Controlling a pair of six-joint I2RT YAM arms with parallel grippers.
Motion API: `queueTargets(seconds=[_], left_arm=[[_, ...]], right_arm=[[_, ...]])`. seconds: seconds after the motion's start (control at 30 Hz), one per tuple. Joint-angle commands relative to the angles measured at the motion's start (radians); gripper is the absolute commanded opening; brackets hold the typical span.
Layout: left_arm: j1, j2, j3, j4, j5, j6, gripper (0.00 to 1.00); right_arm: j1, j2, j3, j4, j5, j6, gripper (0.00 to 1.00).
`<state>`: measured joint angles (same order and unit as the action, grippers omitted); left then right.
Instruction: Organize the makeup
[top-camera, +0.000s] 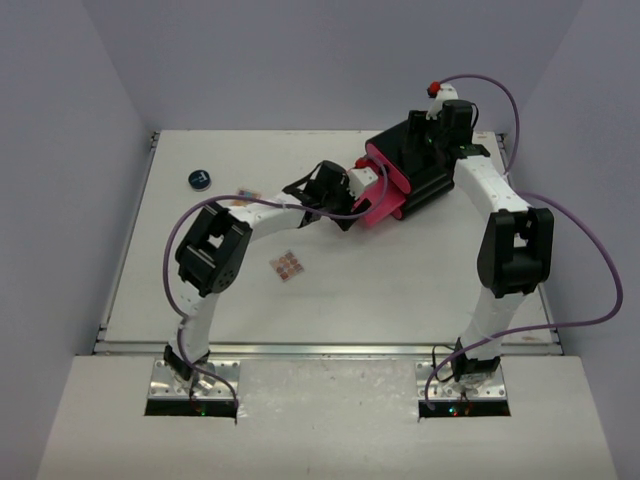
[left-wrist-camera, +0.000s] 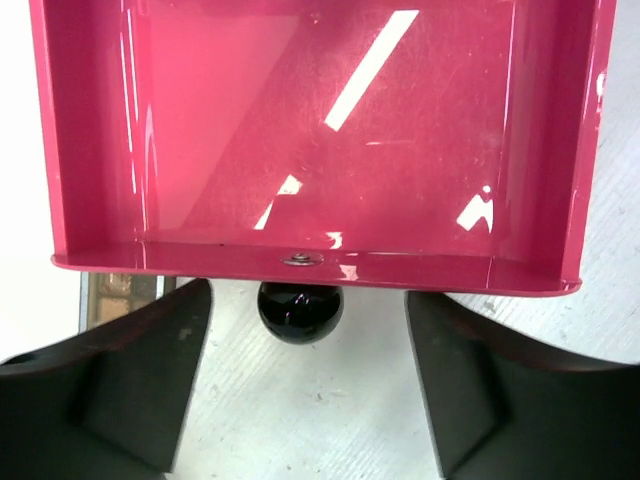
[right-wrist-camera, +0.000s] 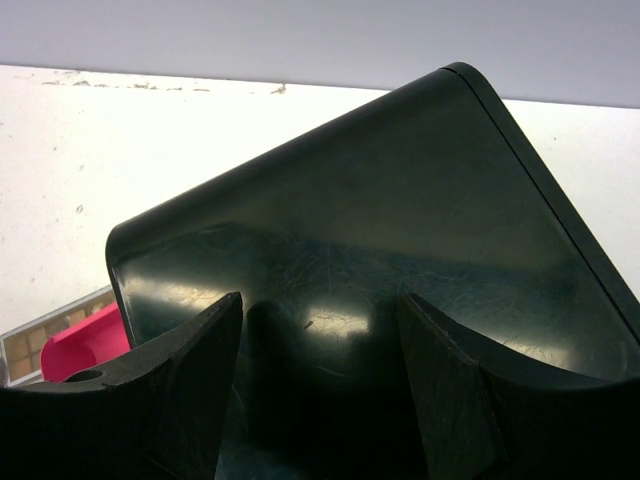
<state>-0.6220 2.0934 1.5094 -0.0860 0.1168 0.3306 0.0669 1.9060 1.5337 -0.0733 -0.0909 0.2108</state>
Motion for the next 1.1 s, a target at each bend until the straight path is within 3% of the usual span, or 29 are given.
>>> queueTargets(seconds=[0.0, 0.13, 0.67, 0.9, 1.07], left_arm=[[0.004, -0.099, 0.001, 0.011, 0.003, 0.012, 0.85], [0.004, -0.125, 0.006, -0.02, -0.013, 0.025, 0.97], [0.019, -0.334, -0.051, -0.173, -0.178, 0.053, 1.0], [0.053, -0.428, -0.087, -0.234, -0.188, 0.075, 1.0], [0.195, -0.497, -0.066, -0.33, -0.087, 0.05, 1.0]], right_arm=[[-0.013, 0.035, -0.034, -0.216, -0.013, 0.022, 0.66], [-0.013, 0.028, -0.037, -0.217, -0.029, 0.022, 0.66], [-0.013, 0.007, 0.012, -0.22, -0.112, 0.024, 0.66], [-0.013, 0.014, 0.04, -0.227, -0.14, 0.032, 0.66], [-0.013, 0.013, 0.065, -0.237, -0.155, 0.03, 0.66]])
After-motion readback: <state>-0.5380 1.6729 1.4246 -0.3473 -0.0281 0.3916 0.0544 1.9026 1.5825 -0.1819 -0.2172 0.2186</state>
